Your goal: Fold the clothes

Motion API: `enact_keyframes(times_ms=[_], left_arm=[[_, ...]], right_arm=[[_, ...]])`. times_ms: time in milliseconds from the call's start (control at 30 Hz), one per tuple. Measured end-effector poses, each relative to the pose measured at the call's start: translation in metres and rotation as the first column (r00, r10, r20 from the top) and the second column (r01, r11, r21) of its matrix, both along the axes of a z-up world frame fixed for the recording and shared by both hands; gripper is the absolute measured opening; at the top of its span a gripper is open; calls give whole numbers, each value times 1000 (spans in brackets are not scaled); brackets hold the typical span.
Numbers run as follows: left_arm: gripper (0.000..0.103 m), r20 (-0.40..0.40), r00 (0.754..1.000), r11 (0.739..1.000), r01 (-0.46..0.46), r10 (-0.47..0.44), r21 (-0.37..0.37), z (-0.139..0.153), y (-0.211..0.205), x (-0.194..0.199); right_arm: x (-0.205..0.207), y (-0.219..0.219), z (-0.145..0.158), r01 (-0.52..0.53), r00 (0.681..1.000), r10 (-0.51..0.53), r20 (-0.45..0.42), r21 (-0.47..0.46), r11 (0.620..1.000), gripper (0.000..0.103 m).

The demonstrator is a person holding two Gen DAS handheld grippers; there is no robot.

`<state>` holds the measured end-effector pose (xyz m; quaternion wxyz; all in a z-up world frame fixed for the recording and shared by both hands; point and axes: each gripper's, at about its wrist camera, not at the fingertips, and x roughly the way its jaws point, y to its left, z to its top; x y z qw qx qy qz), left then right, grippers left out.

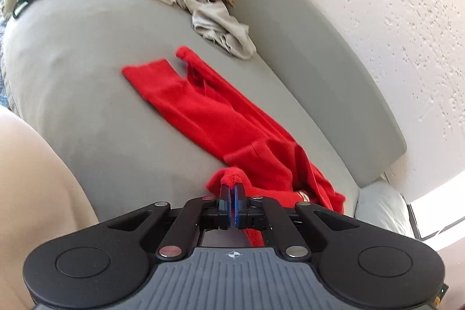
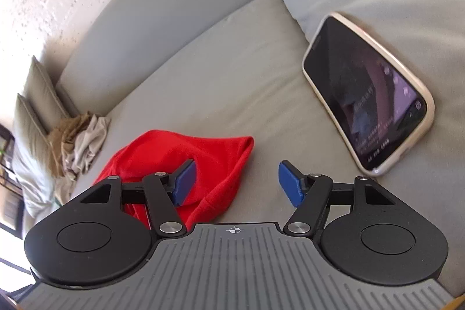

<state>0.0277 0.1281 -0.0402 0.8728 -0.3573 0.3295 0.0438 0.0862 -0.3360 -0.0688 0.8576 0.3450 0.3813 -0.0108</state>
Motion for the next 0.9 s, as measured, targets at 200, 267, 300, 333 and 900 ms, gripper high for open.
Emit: enact_keyframes(times_ms=[200,267,300,333,900], left_arm=[[13,-54,996,993,65,-70,-99,-10,-5,17],[26,-71,993,990,89,-97,-111,-16,-16,15],[28,-74,992,988,98,-107,-116,-18,-19,14],[28,-75,991,987,106,-115,-121,-20,-23,13],[59,-51,986,946,137,-158,-293,-34,-27,0]], right_arm=[[2,2,-20,-35,999,36,-15,62,997,54],[12,2,-25,-41,998,43,-35,70,997,52],[17,2,-28,-44,998,47,-45,74,996,45],[22,2,-30,-47,997,51,-55,78,996,30],[43,28,-32,-225,972,228,-54,54,973,10]])
